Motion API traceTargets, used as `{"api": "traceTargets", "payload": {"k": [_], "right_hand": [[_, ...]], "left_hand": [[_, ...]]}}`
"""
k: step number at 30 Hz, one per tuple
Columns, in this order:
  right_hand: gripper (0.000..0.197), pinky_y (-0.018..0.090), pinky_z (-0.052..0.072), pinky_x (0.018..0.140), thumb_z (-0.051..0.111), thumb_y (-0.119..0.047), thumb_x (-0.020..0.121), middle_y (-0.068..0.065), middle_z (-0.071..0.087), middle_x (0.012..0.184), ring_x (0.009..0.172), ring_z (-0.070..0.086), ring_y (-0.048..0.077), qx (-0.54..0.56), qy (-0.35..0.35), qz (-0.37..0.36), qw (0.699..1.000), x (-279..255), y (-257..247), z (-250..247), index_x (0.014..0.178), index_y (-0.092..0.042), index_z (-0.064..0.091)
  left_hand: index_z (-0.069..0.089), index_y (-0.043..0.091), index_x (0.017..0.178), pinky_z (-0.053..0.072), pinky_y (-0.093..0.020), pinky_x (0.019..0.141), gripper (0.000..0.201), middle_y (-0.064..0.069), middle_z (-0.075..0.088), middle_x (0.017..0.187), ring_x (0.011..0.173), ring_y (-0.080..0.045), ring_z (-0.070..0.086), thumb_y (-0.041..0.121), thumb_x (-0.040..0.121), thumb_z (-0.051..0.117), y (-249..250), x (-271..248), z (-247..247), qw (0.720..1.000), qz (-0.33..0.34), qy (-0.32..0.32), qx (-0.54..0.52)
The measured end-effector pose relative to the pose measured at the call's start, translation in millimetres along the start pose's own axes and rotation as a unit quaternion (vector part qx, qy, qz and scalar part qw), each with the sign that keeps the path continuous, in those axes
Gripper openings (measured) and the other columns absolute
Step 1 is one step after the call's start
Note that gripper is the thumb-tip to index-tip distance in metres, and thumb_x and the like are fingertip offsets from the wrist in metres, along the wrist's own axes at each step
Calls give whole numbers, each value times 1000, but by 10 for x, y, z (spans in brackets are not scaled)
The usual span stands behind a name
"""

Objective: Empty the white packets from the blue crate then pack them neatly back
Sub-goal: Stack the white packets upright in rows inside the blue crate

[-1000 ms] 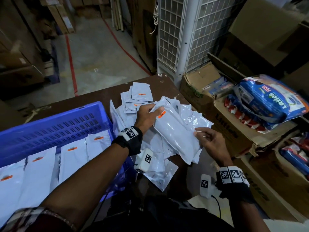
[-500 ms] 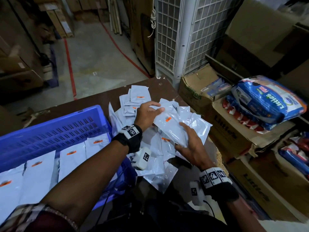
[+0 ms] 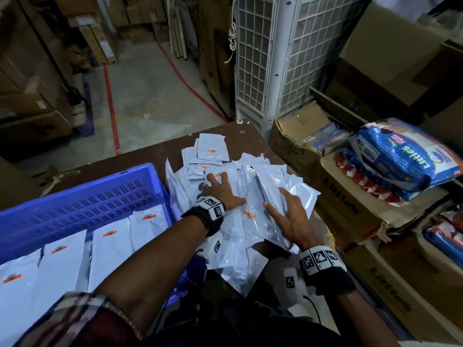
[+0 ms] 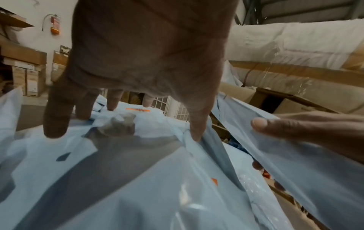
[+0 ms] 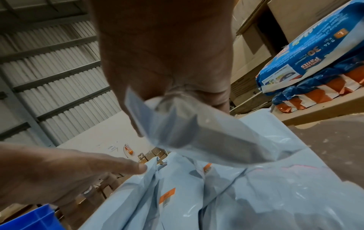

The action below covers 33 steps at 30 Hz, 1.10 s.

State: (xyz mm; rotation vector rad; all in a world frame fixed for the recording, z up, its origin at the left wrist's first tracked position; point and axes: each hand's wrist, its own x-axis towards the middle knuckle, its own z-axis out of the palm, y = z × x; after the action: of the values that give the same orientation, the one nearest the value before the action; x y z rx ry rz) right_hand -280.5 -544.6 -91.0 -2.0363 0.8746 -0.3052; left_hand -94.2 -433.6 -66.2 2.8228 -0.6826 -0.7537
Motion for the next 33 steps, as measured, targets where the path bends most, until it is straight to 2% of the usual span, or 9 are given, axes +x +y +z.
{"api": "traceTargets", "payload": {"k": [2,4,7,12,17,22,25,29,33], "right_hand": [[73,29,27,109,58,-64,87,1,39,151,139,37,20,1,0,-9,1000,21,1,23,148,-29,35],[77,36,30,114,57,-66,86,3,38,152,139,37,21,9,-6,-10,1000,23,5,21,149,-27,34],[77,38,29,115,57,-62,88,4,37,153,140,35,21,10,-20,-10,1000,14,14,2,151,-27,31],[76,38,27,115,60,-56,90,4,35,154,141,33,22,23,-29,4,999,31,-36,-73,153,-27,29],[73,43,29,118,58,-61,89,-2,38,154,142,34,19,61,-19,-11,998,128,-191,-177,151,-32,32],[67,50,37,113,52,-76,85,-14,42,149,138,41,13,88,-48,-68,993,181,-516,-159,144,-51,33],[68,48,34,115,53,-70,88,-9,41,151,139,38,14,56,-40,-104,992,143,-819,-67,147,-43,34],[66,43,34,116,61,-52,92,-2,41,150,138,38,15,18,-36,-144,989,7,-1252,127,149,-30,37],[66,26,32,111,65,-47,90,2,43,146,133,41,15,-25,-51,-201,978,-166,-1669,431,147,-26,40]], "left_hand": [[6,28,148,26,-55,112,114,-19,-1,152,135,-55,23,61,66,79,20,19,73,1000,0,4,9],[2,30,149,31,-53,109,118,-17,-2,151,134,-53,25,54,66,82,37,8,138,1000,-1,5,7],[-2,33,150,34,-56,107,121,-15,-7,153,138,-49,19,50,66,84,57,-18,179,1000,1,9,-12],[7,31,149,34,-54,109,111,-17,-7,155,138,-53,18,48,68,80,57,-72,-32,993,0,41,-113],[19,38,143,42,-53,102,100,-9,10,143,127,-45,34,53,62,76,18,-311,-454,980,62,103,-159],[25,43,143,42,-40,97,98,-4,21,132,121,-36,45,67,55,63,-149,-664,-877,967,103,146,-183],[28,46,143,42,-41,102,103,-1,26,126,120,-31,49,77,48,54,-394,-858,-1118,961,105,174,-186],[35,41,141,41,-38,106,102,2,29,119,120,-25,52,76,47,52,-933,-1133,-1414,956,92,210,-185],[40,41,137,36,-28,97,89,4,31,118,123,-20,49,66,54,63,-1634,-1415,-1612,950,62,227,-204]]}}
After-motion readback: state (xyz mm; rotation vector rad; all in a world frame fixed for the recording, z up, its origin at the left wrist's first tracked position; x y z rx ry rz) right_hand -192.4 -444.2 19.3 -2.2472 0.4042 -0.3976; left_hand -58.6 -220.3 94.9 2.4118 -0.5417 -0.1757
